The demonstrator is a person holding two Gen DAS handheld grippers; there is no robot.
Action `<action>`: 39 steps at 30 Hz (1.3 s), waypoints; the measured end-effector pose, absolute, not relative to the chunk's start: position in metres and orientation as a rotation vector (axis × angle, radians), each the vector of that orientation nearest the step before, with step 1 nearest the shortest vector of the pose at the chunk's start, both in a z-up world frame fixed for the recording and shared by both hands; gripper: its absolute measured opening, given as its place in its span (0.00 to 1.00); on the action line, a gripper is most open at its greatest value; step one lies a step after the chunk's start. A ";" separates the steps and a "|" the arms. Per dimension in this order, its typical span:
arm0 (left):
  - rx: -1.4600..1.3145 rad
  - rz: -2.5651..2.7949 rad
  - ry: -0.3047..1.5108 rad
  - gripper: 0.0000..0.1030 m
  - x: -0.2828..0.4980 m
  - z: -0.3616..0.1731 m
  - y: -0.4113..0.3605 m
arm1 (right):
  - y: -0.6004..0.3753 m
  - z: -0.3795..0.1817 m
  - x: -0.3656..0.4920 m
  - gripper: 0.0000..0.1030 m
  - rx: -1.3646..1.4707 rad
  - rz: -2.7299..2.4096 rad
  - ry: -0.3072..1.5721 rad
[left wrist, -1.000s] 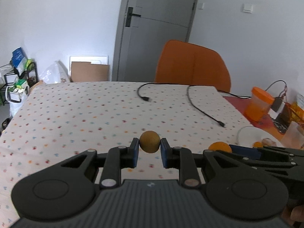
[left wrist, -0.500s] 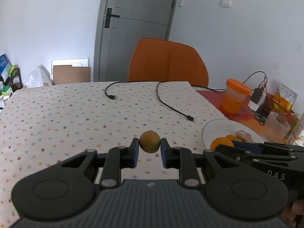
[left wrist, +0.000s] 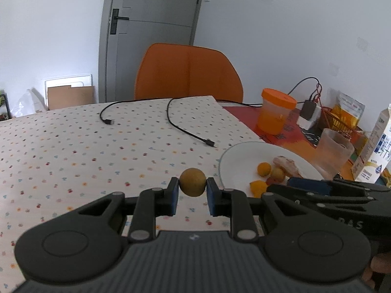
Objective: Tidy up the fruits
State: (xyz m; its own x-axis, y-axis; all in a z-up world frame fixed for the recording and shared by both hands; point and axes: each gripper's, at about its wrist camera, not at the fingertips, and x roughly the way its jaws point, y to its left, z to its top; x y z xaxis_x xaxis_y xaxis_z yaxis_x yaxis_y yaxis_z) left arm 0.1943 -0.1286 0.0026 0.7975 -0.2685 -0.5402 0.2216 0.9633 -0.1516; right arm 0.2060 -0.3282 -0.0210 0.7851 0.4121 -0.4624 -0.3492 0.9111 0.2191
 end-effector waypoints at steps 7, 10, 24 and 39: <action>-0.067 -0.303 0.603 0.22 0.198 -0.001 -0.146 | -0.340 -0.020 0.198 0.59 0.124 0.407 0.500; -0.061 -0.318 0.608 0.22 0.200 -0.003 -0.153 | -0.351 -0.021 0.192 0.60 0.137 0.390 0.512; -0.047 -0.355 0.636 0.29 0.202 -0.004 -0.171 | -0.383 -0.031 0.172 0.64 0.176 0.338 0.525; -0.034 -0.299 0.642 0.61 0.182 0.000 -0.141 | -0.373 -0.035 0.168 0.80 0.175 0.346 0.542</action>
State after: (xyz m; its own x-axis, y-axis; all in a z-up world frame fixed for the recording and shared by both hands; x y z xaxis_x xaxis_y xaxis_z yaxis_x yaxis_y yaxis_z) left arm 0.1823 -0.1405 0.0005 0.7597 -0.2847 -0.5846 0.2639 0.9567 -0.1231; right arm 0.1675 -0.3726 -0.0347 0.8008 0.3664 -0.4738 -0.2748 0.9276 0.2530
